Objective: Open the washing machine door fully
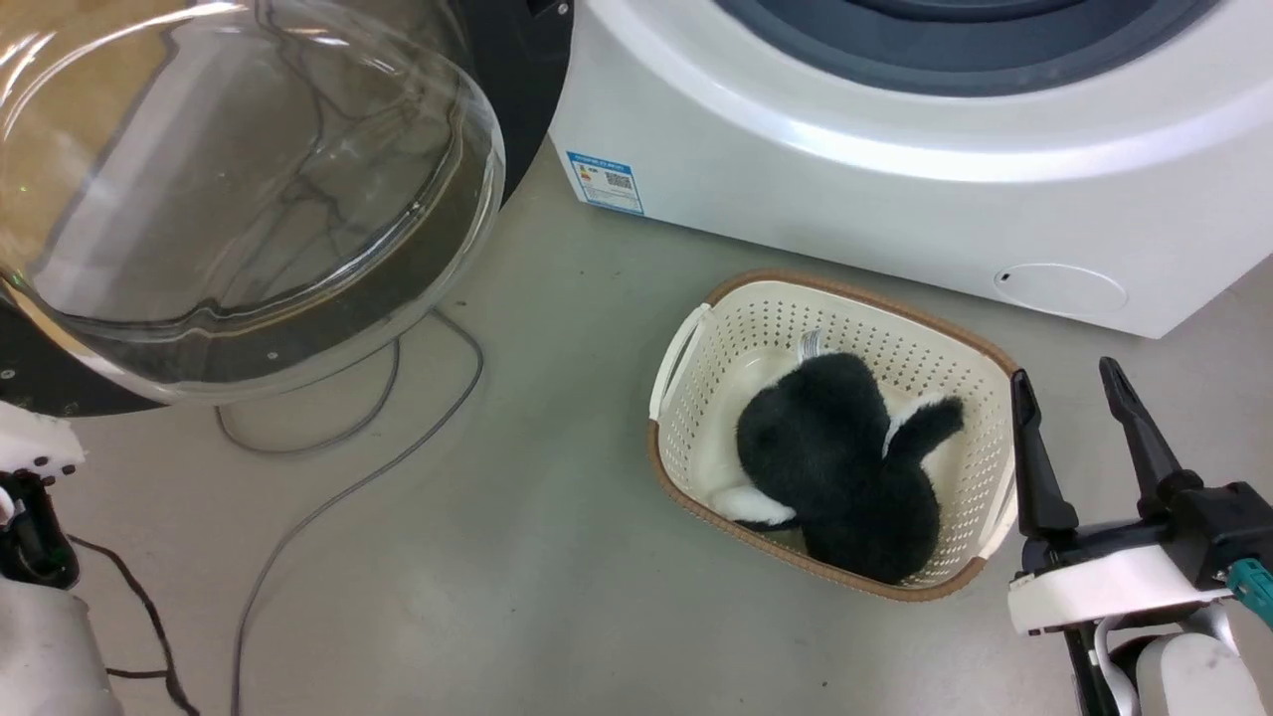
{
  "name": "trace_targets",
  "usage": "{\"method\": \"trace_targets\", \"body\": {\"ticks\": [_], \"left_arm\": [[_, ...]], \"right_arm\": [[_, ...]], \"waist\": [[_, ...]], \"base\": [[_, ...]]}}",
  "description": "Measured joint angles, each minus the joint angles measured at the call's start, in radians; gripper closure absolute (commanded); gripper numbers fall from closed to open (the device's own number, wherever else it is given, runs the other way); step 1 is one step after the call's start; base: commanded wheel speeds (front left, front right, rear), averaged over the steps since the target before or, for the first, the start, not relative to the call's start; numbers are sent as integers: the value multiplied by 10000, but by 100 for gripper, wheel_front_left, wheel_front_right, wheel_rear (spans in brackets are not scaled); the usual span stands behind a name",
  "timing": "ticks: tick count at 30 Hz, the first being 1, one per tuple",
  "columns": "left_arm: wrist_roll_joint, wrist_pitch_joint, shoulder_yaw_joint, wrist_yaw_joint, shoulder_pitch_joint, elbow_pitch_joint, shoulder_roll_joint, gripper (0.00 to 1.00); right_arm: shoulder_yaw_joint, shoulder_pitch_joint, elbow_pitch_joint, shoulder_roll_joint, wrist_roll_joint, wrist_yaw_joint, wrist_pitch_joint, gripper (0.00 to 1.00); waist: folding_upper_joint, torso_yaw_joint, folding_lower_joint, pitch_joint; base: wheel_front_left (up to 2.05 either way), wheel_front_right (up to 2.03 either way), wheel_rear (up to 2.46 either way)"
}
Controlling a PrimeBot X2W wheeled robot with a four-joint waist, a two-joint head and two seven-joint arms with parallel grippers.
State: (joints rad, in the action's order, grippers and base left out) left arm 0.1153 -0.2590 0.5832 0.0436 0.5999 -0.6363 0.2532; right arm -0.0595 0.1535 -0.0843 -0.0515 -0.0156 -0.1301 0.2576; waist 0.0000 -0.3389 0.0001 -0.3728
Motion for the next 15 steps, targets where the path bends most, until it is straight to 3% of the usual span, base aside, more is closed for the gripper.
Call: {"method": "trace_targets", "body": {"ticks": [15], "left_arm": [[-729,0,-414,322,-835,1388,-433,100]], "right_arm": [[-88,-356,-176,0,-322,0,0,0]], "waist": [[0,-56,-1,1262]], "base": [[0,0,0]]}}
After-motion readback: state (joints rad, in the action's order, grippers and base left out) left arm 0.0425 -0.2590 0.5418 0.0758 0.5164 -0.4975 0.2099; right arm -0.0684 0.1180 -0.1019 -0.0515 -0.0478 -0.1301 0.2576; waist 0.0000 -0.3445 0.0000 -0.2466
